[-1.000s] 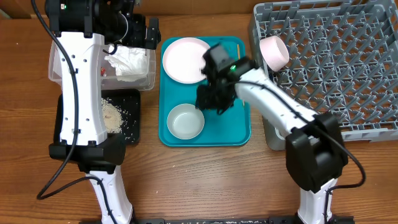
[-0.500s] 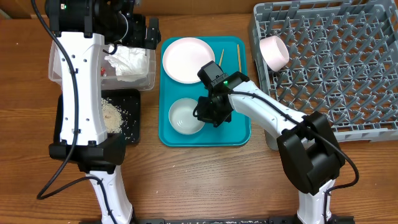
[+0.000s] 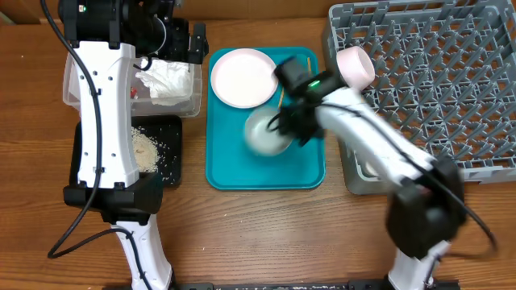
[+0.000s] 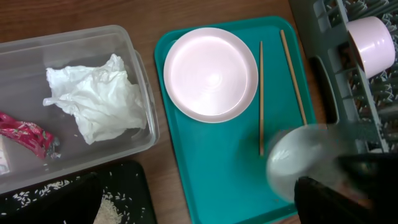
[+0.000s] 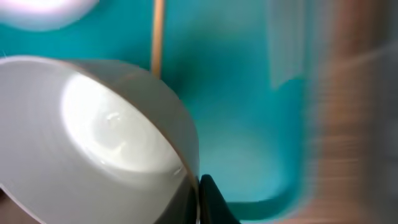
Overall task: Sort waste into correct bins and load items into the dishwasher
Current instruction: 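Place the grey bowl in the front of the dish rack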
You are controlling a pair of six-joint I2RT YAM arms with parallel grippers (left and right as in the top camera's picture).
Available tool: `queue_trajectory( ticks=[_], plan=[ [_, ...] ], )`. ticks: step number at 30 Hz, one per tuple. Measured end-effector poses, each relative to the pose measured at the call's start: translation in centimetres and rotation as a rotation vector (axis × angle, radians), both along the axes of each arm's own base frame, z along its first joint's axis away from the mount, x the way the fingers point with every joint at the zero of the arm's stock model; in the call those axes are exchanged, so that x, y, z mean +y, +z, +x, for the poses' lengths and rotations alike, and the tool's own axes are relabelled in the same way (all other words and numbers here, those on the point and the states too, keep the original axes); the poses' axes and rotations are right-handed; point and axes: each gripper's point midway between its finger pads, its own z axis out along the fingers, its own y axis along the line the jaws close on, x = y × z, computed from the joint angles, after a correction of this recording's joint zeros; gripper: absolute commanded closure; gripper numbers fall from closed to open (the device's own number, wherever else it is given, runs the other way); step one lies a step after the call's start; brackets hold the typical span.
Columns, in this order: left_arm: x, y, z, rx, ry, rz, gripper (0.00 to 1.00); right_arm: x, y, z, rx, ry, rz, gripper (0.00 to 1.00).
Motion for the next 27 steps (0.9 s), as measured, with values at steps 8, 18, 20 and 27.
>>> queue_trajectory(
  ticks=[8,18,20,27],
  plan=[
    [0.0,0.0,0.0,0.0,0.0,0.0,0.0,-14.8,23.2,-2.9,-0.644,-0.31,-0.357,0.96],
    [0.0,0.0,0.0,0.0,0.0,0.0,0.0,-20.9,19.7,-2.3,-0.566,-0.362,-0.921,0.96],
    [0.0,0.0,0.0,0.0,0.0,0.0,0.0,-20.8,17.5,-1.3,-0.546,-0.344,-0.995,0.96],
    [0.0,0.0,0.0,0.0,0.0,0.0,0.0,-21.2,11.3,-0.4,-0.498,-0.274,-1.208,0.96]
  ],
)
